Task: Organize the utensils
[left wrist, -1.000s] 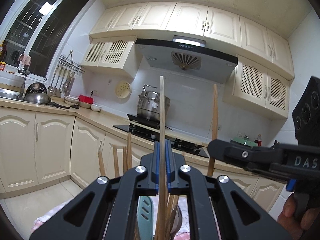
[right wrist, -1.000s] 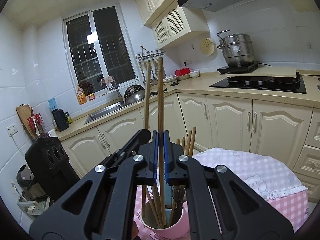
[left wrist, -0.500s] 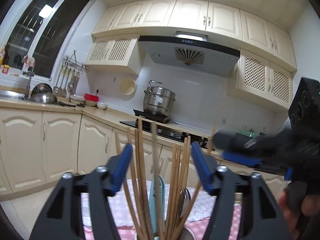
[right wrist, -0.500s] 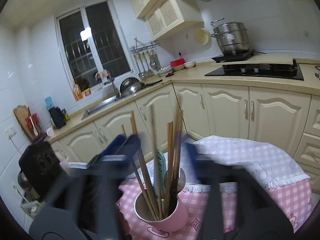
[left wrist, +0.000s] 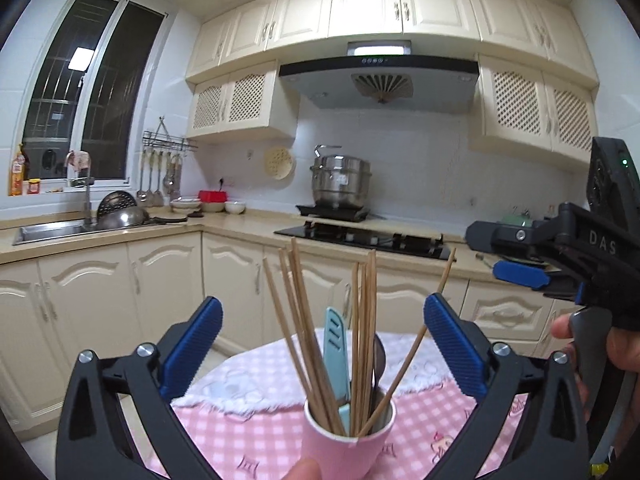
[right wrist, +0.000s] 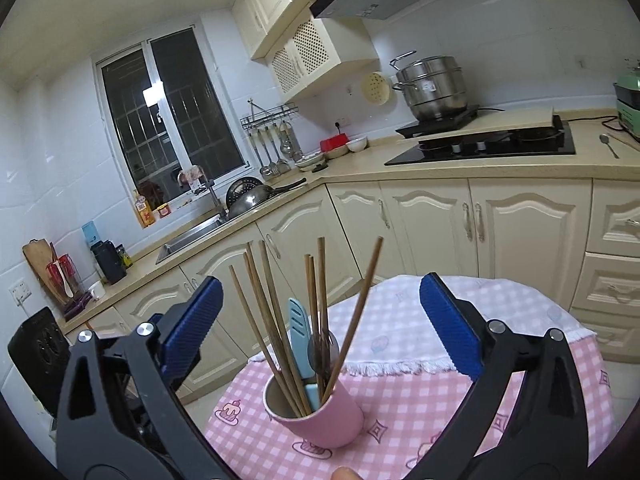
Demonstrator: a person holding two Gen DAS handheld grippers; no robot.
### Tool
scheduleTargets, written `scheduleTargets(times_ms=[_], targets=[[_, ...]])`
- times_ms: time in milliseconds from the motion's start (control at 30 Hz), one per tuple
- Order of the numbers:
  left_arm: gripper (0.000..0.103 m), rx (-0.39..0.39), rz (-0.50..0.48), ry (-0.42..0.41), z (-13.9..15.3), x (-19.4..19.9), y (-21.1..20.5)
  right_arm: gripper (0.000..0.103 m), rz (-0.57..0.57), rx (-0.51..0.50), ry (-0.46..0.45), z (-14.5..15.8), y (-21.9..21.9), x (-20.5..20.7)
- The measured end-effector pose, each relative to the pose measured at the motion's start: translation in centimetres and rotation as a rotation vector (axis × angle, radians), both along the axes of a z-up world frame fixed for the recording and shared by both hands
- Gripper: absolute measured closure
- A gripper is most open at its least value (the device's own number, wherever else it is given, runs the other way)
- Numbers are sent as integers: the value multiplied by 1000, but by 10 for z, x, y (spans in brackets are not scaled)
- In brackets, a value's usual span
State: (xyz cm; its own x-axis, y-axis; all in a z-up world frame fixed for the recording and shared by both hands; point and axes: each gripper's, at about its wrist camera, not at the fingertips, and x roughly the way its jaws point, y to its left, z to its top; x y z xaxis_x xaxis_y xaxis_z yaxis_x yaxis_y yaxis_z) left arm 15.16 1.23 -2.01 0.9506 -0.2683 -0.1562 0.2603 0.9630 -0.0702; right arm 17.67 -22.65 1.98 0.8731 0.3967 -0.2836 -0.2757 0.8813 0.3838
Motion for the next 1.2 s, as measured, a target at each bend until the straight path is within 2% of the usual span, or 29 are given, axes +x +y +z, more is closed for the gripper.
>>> scheduleTargets(times_ms=[167, 300, 500, 833, 1200], targets=[[4, 44, 66, 38, 9, -21, 2, 6, -5, -12, 7, 1, -1, -16], [4, 79, 120, 99, 13, -38, 5, 6, -11, -16, 15, 3, -1, -37], [4, 68, 177, 151, 28, -68, 13, 6, -44, -89, 2, 11, 6, -73], [4, 102, 229, 108, 56, -119, 10, 6, -123, -233, -41, 16, 26, -128], [4, 76, 257, 87, 68, -153, 17, 6, -138, -288, -90, 23, 47, -155]])
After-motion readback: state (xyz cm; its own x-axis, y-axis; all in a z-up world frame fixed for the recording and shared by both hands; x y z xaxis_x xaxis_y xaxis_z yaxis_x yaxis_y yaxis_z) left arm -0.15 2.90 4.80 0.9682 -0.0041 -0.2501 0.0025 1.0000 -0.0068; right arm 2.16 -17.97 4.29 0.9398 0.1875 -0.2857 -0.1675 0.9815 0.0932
